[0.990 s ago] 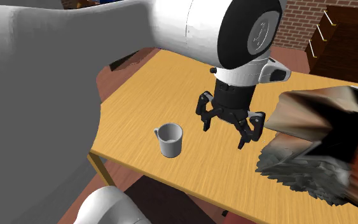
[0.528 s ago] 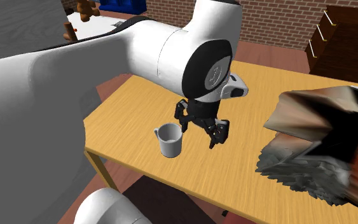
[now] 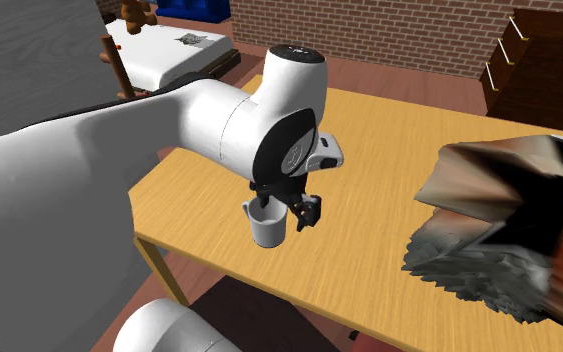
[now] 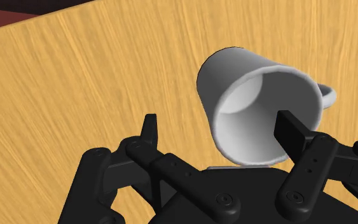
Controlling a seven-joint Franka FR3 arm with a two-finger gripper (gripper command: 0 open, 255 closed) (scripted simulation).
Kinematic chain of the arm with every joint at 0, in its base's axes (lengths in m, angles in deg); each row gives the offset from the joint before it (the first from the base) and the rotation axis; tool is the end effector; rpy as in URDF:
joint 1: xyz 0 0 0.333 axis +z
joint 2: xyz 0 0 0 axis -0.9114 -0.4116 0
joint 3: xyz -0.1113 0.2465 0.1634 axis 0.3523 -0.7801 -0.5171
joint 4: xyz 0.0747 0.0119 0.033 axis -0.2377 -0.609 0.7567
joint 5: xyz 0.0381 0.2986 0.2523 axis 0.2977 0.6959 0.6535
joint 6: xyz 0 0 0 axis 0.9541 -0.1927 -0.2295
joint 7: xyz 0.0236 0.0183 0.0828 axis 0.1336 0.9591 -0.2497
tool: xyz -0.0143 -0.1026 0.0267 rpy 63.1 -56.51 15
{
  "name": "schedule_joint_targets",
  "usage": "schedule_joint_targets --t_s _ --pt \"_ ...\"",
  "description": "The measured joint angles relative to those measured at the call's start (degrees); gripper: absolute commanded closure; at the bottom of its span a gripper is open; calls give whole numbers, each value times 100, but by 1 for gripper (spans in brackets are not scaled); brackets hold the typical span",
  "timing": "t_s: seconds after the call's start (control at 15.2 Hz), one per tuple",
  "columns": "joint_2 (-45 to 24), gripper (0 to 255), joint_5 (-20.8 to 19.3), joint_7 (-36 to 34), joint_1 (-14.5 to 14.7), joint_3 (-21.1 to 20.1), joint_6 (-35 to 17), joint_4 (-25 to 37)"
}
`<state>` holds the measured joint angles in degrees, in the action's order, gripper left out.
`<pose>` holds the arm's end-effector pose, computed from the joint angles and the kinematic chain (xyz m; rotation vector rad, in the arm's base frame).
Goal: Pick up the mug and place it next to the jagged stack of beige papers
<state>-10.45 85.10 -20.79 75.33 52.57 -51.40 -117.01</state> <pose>0.2800 0.1121 0.4569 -3.0658 -0.2274 0.0032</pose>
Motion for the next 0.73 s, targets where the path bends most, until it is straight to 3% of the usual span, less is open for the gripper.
schedule_joint_targets --t_s 0.4,0.73 --pt "-149 0 115 5 55 -97 -538 -373" --pt "-168 0 126 13 59 -105 -614 -427"
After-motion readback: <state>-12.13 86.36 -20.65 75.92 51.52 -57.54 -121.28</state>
